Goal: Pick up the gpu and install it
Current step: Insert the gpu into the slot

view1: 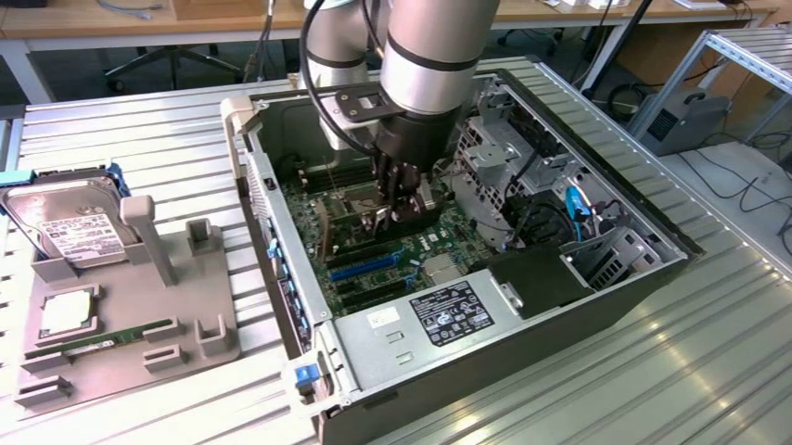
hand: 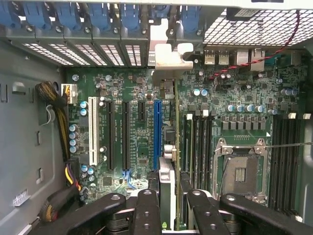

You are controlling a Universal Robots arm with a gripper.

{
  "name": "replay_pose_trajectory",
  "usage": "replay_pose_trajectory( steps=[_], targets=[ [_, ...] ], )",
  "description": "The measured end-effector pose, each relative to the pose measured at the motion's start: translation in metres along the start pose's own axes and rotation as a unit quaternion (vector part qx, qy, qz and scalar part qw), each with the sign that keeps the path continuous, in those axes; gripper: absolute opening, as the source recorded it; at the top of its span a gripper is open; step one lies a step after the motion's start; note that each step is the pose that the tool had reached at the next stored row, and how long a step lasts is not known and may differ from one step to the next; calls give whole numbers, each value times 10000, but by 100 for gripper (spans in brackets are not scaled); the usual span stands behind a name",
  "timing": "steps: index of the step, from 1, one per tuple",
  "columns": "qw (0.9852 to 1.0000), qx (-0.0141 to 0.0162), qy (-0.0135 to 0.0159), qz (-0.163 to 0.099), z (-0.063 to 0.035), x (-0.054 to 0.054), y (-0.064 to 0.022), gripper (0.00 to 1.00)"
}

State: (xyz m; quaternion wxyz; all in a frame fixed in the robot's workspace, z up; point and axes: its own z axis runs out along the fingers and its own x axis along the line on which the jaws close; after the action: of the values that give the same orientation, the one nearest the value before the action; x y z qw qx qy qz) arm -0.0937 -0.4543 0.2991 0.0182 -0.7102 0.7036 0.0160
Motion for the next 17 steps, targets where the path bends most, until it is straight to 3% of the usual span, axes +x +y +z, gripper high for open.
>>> replay_pose_trajectory(
  steps=[17],
  targets=[
    [10000,0,0,0,68,12,107,27]
  ],
)
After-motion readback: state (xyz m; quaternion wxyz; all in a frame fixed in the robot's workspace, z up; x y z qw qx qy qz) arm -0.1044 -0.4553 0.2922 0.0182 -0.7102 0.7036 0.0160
